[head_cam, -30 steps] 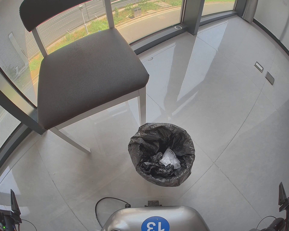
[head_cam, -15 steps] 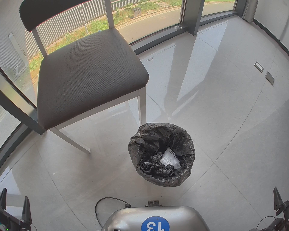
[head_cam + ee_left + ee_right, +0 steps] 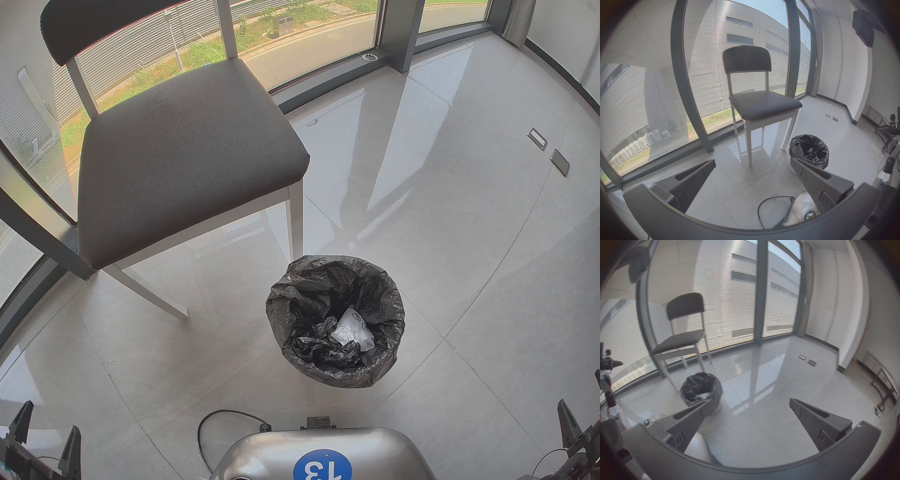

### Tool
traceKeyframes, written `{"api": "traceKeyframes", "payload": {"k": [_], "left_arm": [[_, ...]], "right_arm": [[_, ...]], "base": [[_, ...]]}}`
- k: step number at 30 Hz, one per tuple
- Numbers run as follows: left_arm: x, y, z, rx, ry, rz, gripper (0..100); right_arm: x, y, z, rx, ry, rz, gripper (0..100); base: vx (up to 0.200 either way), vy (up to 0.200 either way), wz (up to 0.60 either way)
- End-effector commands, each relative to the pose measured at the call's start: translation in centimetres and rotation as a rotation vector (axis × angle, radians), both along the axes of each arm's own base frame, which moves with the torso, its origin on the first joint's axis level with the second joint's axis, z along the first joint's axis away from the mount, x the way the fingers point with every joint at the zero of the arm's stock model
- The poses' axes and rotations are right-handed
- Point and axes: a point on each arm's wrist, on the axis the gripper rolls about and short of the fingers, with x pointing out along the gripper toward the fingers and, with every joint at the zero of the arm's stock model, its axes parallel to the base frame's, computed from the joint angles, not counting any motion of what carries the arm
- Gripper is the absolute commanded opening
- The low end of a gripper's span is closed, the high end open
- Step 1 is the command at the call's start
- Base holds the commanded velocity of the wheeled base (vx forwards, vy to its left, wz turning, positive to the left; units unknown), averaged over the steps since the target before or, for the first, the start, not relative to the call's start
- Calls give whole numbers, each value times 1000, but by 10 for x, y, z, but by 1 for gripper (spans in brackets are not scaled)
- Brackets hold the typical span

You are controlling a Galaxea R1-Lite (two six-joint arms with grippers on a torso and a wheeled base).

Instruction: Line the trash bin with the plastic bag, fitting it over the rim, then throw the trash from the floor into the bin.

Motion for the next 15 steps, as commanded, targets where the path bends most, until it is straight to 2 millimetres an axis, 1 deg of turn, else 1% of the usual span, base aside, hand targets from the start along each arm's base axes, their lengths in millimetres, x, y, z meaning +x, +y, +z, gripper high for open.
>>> {"api": "traceKeyframes", "payload": {"k": [1,2,5,7,8,9,11,13,14,15], "left_arm": [[-1,1,0,-16,-27,40,100],[0,2,-1,-14,-34,105,100],[1,4,0,25,-61,180,100],[1,4,0,48,-72,185,100],[1,4,0,45,-74,182,100],[1,4,0,38,-70,166,100],[1,2,0,-14,-63,74,100],[2,-1,-6,-6,-24,-52,100],[2,-2,-6,15,-19,-81,100],[2,-1,-6,18,-21,-71,100]], "right_arm": [[1,-2,-5,60,17,-111,100],[1,-4,-5,57,17,-167,100],[1,-4,-5,-13,18,-168,100],[1,-3,-5,-51,19,-138,100],[1,-1,-4,-69,15,-57,100],[1,1,-5,-74,14,19,100],[1,4,-6,-38,24,181,100],[0,5,-8,-33,54,200,100],[0,4,-9,-32,70,215,100],[0,3,-9,-30,76,251,100]], "base": [[0,0,0],[0,0,0],[0,0,0],[0,0,0],[0,0,0],[0,0,0],[0,0,0],[0,0,0],[0,0,0],[0,0,0]]}}
